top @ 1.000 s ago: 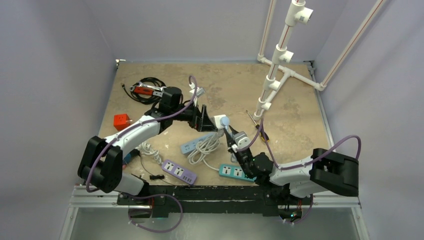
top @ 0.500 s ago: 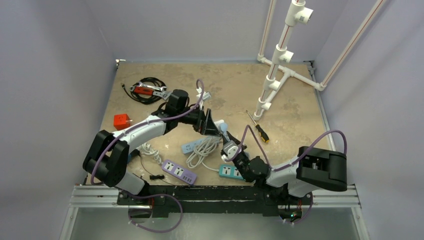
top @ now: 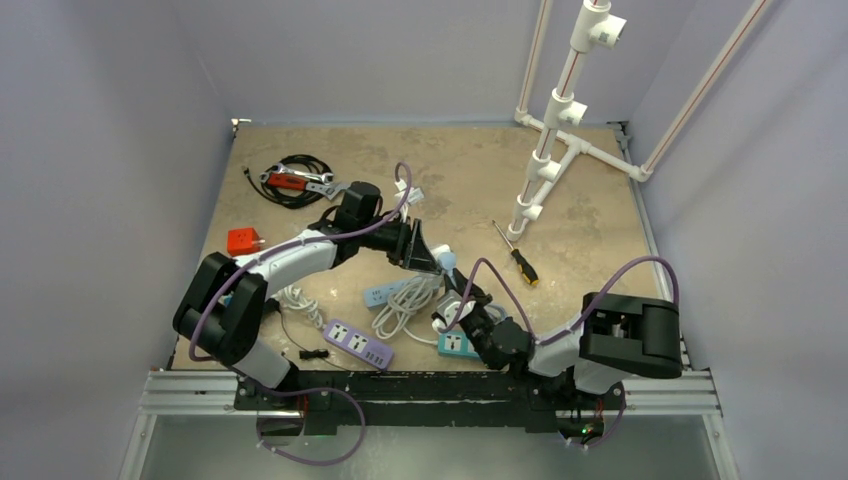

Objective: Pull the plug off the socket
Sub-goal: Remove the plug from the socket.

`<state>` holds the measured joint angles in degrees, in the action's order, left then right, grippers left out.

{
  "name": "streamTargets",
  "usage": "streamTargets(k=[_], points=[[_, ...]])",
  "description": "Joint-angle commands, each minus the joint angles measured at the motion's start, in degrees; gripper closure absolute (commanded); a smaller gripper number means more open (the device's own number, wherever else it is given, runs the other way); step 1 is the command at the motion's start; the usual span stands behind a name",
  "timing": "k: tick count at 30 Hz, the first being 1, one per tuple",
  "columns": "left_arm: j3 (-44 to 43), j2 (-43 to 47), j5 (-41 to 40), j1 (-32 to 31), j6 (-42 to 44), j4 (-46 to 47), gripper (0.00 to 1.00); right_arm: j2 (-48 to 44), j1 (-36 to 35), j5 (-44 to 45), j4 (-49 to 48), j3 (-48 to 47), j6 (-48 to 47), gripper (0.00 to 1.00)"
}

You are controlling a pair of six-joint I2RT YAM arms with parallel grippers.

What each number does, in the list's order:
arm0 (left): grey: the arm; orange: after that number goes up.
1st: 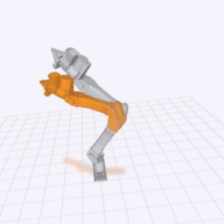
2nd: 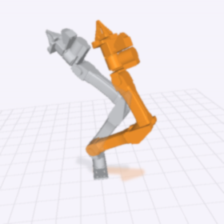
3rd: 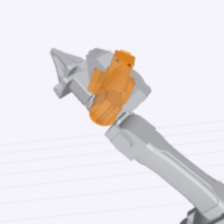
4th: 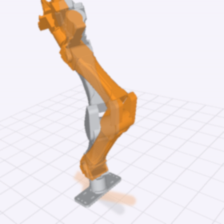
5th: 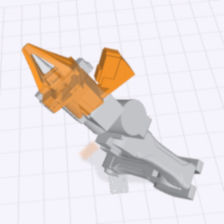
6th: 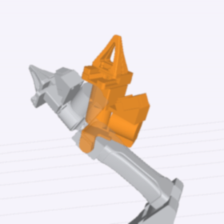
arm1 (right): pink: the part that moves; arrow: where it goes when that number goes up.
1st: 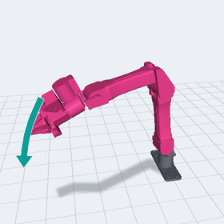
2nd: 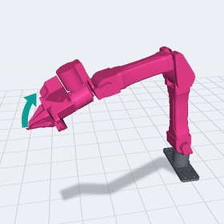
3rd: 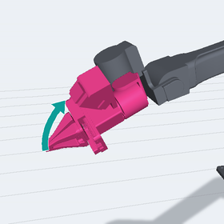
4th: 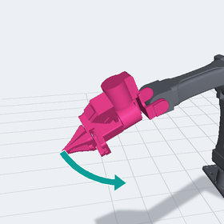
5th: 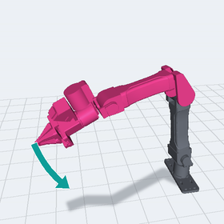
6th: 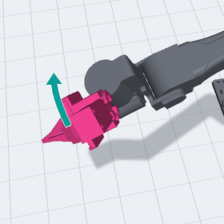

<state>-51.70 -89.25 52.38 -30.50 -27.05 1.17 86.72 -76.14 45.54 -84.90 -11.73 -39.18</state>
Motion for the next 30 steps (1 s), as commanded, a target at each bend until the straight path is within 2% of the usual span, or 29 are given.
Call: streamTargets(k=[1, 3, 4, 7, 10, 14, 18, 23, 26, 30], points=[[-0.6, 0.2, 2.7, -1.7, 0.5, 2.1, 0.75, -2.3, -0.5, -2.0, -30.8, -0.9, -0.2, 1.0], [-0.8, 0.8, 2.3, -1.7, 1.4, 1.7, 0.96, -2.8, -0.5, -2.0, -30.0, -1.1, 0.4, 1.0], [-1.0, 1.4, 1.5, -1.7, 2.6, 1.2, 1.0, -3.4, -0.5, -1.9, -28.9, -1.4, 1.3, 1.0], [-1.1, 5.3, -3.6, -1.7, 6.3, -0.5, 1.0, -6.3, 0.0, -1.2, -22.3, -2.5, 5.8, 1.0], [-0.2, 10.9, -11.6, -2.1, 10.4, -1.1, 1.0, -11.0, 2.1, -1.7, -11.5, -4.5, 13.5, 1.0], [0.3, 15.8, -21.8, -6.1, 16.6, -6.2, 1.0, -16.5, 6.0, -5.3, 1.4, -6.7, 24.3, 1.0], [0.9, 17.2, -31.8, -8.6, 18.8, -7.7, 1.0, -20.4, 7.2, -8.5, 5.8, -7.0, 28.1, 1.0], [0.6, 17.4, -42.8, -8.7, 18.3, -9.9, 1.0, -23.6, 7.2, -12.4, 5.9, -5.4, 29.6, 1.0], [1.1, 18.3, -41.8, -8.7, 17.8, -8.9, 1.0, -23.7, 7.2, -13.6, 6.5, -5.2, 29.9, 1.0], [2.0, 20.0, -33.1, -8.6, 16.9, -4.8, 1.0, -18.4, 7.4, -11.2, 5.3, -5.5, 29.8, 1.0]])
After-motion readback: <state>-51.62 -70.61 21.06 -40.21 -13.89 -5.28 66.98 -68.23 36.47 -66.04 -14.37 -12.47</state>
